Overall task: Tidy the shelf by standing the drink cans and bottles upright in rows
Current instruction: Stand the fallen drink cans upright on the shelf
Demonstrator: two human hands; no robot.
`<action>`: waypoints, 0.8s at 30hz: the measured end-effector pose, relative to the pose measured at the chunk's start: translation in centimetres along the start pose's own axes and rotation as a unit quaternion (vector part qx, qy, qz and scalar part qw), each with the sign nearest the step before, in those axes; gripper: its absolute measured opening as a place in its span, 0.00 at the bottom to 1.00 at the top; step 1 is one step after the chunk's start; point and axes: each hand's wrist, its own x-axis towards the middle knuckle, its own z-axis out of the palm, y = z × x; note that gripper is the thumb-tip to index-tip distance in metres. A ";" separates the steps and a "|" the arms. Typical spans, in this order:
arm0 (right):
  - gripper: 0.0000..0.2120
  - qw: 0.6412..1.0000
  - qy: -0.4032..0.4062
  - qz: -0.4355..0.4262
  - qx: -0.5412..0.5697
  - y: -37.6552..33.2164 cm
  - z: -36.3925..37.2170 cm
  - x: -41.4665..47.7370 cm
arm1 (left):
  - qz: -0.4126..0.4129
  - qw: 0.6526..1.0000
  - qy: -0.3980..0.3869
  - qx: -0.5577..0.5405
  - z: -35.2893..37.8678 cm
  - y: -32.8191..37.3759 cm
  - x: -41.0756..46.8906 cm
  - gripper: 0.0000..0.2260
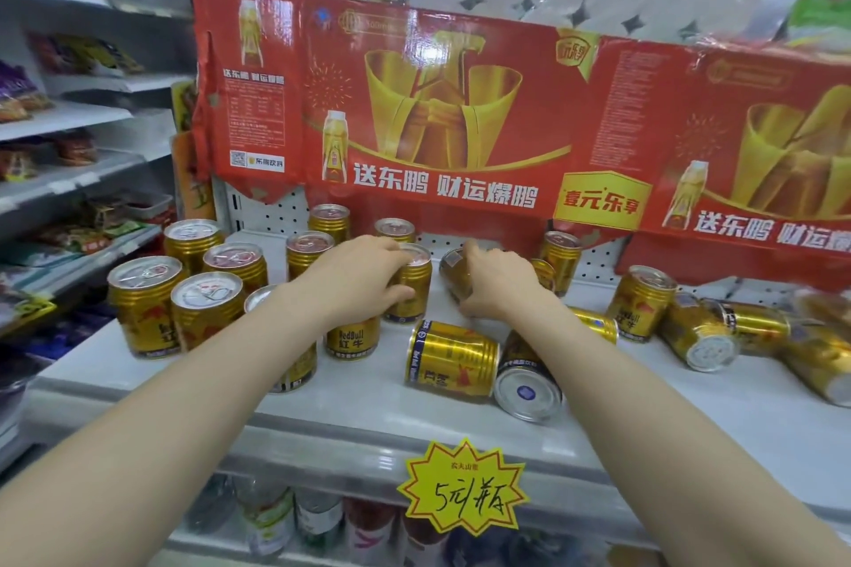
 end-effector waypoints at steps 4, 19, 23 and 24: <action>0.28 0.990 0.013 -0.006 0.140 1.4 -1.1 -0.8 | 0.000 1.000 0.004 0.000 0.1 0.1 -0.1 0.23; 0.27 0.971 -0.006 -0.067 0.231 2.5 -0.2 -1.4 | -0.044 0.999 0.015 -0.007 0.2 1.7 -0.3 0.22; 0.25 0.962 -0.014 -0.066 0.266 3.1 -0.9 -3.1 | -0.014 0.996 0.077 -0.040 0.4 2.9 -1.3 0.22; 0.25 0.957 0.008 -0.060 0.284 3.5 -1.3 -3.9 | 0.009 0.994 0.098 -0.055 0.5 3.3 -1.6 0.21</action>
